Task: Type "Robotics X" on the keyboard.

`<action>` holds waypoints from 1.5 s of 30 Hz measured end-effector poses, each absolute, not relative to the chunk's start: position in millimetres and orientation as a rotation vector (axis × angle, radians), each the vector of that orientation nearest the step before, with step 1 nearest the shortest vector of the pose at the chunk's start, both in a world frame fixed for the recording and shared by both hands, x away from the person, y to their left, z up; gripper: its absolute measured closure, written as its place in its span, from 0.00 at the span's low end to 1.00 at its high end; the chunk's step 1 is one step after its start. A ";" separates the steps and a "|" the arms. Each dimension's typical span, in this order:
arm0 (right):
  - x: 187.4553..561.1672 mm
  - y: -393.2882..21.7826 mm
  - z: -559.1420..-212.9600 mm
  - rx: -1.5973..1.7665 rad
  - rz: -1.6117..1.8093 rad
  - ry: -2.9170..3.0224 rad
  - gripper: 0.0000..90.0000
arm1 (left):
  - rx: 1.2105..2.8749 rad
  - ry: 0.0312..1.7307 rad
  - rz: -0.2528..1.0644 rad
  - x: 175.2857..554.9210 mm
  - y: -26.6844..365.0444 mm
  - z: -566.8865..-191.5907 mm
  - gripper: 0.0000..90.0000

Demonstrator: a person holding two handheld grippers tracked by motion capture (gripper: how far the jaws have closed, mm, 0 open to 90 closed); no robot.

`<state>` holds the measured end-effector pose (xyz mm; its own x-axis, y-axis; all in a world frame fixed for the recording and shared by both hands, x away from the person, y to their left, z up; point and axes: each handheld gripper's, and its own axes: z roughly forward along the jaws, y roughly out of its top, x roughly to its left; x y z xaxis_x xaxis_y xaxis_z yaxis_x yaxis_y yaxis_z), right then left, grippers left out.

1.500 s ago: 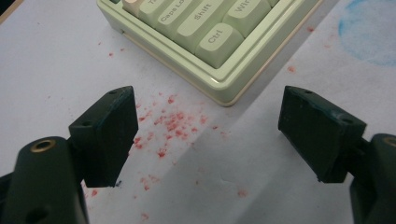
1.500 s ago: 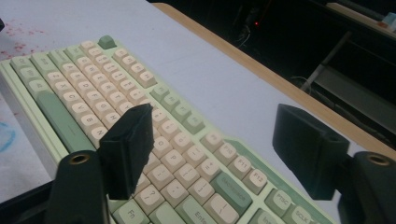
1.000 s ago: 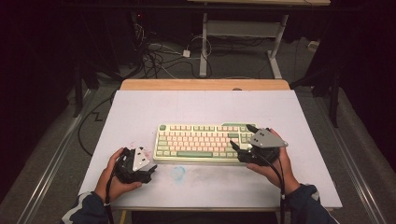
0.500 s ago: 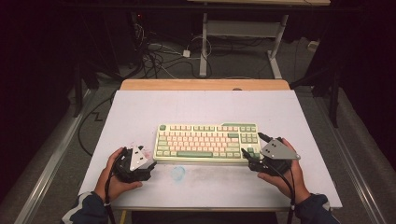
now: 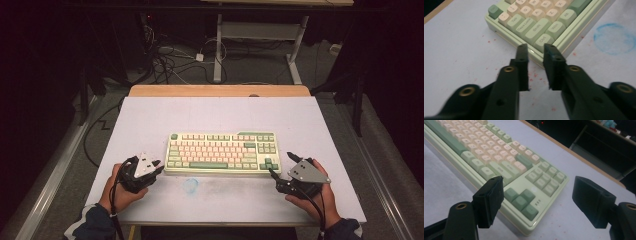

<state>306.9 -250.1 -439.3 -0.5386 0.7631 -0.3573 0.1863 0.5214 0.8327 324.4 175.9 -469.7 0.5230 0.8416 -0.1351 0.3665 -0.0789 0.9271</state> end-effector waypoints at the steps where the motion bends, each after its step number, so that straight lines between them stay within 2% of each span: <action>1: 305.2 -251.1 -440.8 0.778 0.983 2.020 0.30 | 1.682 1.038 0.547 325.8 174.6 -469.2 0.90; 5: 298.6 -253.4 -446.5 0.783 0.971 2.042 0.30 | 1.713 1.036 0.549 331.3 168.5 -466.9 0.96; 24: 298.5 -253.6 -453.6 0.782 0.954 2.066 0.30 | 1.769 0.981 0.481 363.5 120.2 -444.5 0.96; 45: 300.5 -250.6 -459.0 0.770 0.928 2.105 0.30 | 1.866 0.937 0.434 399.2 50.5 -447.8 0.96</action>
<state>300.5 -250.6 -459.0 -0.5777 0.7345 -0.3560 0.2324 0.5661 0.7909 399.2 50.5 -447.8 0.6406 0.7615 -0.0989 0.4171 -0.2369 0.8774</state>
